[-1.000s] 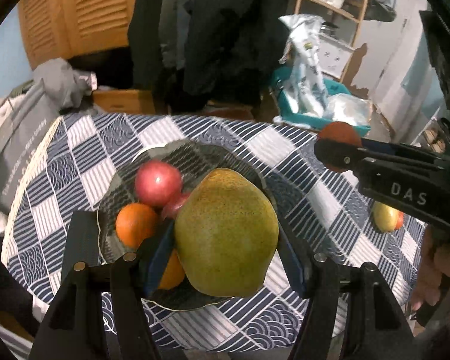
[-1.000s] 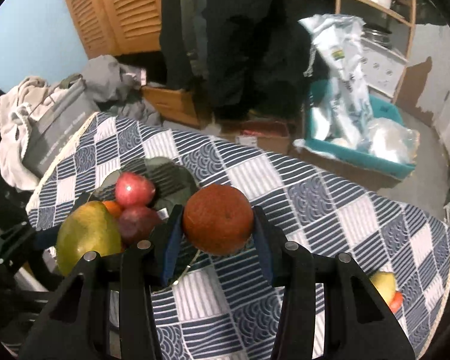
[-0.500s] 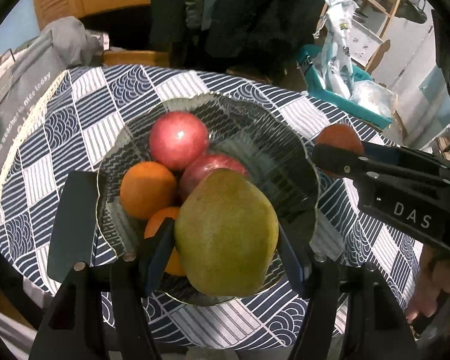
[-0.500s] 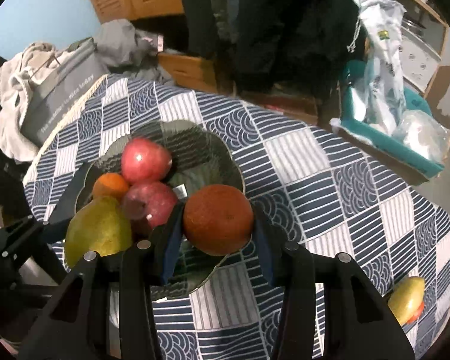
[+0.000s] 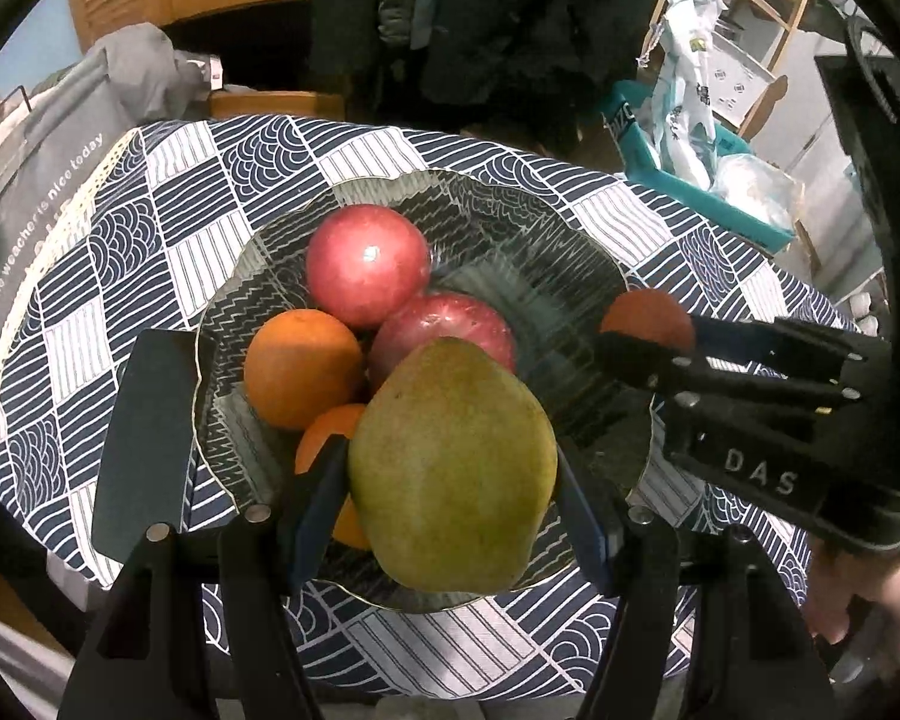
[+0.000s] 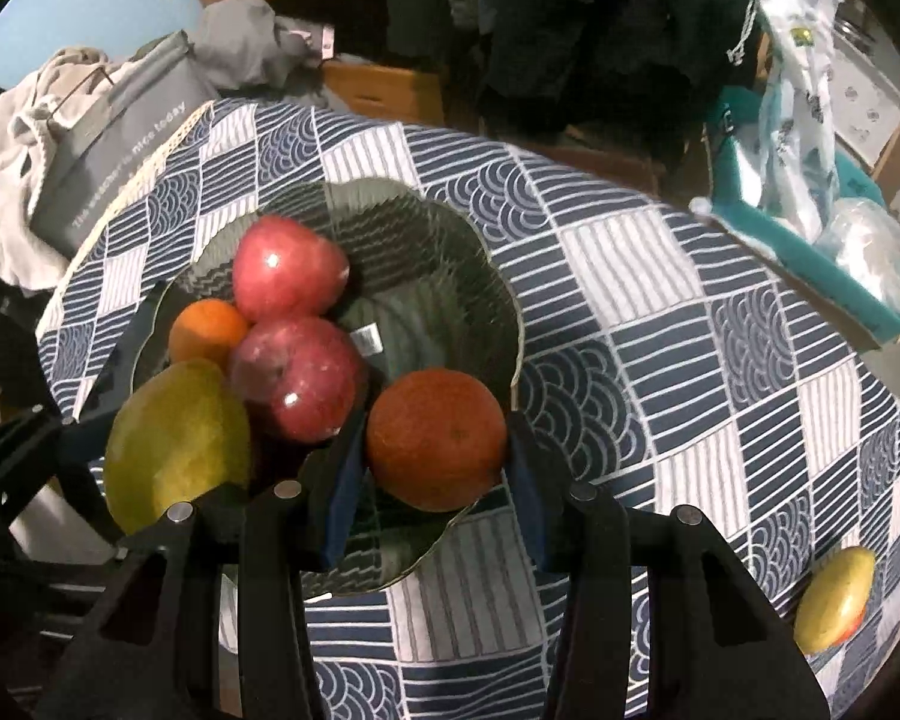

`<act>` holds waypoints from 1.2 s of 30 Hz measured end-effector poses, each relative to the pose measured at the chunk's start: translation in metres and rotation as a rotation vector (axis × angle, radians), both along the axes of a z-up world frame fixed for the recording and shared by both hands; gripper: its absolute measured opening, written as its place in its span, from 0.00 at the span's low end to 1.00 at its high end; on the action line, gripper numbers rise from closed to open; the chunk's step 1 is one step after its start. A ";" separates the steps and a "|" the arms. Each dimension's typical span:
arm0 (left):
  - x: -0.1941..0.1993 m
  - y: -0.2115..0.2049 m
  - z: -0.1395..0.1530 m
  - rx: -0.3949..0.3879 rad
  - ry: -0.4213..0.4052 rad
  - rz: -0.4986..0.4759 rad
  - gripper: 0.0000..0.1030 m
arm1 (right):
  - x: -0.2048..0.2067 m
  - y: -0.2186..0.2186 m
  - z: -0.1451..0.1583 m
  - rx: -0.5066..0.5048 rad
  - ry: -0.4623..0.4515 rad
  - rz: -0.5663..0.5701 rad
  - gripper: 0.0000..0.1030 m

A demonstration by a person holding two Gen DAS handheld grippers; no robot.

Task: Organize fruits
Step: 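Lower the pear into the bowl with the left tool while the right tool releases the tangerine there, then move both tools back toward the yellow pear and tangerine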

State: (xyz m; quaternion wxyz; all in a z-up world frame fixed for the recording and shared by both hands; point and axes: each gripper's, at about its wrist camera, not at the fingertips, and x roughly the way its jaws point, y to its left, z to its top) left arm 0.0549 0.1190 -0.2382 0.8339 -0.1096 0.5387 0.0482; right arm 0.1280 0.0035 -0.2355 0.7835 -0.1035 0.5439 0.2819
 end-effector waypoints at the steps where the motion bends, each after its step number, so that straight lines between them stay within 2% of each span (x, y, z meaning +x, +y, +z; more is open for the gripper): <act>1: 0.000 0.000 0.000 -0.002 0.002 -0.001 0.66 | 0.000 0.000 -0.001 0.000 0.005 -0.001 0.43; 5: 0.000 -0.002 0.000 0.010 0.010 -0.011 0.66 | 0.000 0.001 -0.003 -0.003 0.012 -0.002 0.44; 7: 0.001 -0.003 -0.001 0.002 0.022 -0.020 0.70 | 0.000 0.001 -0.003 -0.003 0.010 -0.003 0.45; 9: 0.001 -0.005 -0.003 -0.016 0.029 -0.026 0.73 | 0.001 0.000 0.001 0.012 0.000 -0.007 0.55; 11: 0.000 -0.006 -0.001 -0.009 0.022 -0.021 0.74 | 0.002 -0.001 0.007 0.023 -0.011 -0.011 0.57; 13: -0.001 -0.005 0.002 0.007 0.011 -0.014 0.74 | 0.003 -0.002 0.011 0.030 -0.018 -0.016 0.57; 18: -0.001 -0.002 0.010 -0.011 -0.009 0.011 0.74 | 0.003 -0.008 0.020 0.025 -0.044 -0.035 0.57; 33: -0.008 -0.021 0.059 0.053 -0.144 -0.036 0.74 | -0.014 -0.034 0.073 -0.036 -0.217 -0.090 0.58; 36: -0.010 -0.025 0.068 0.054 -0.163 -0.045 0.74 | -0.021 -0.043 0.085 -0.044 -0.255 -0.101 0.63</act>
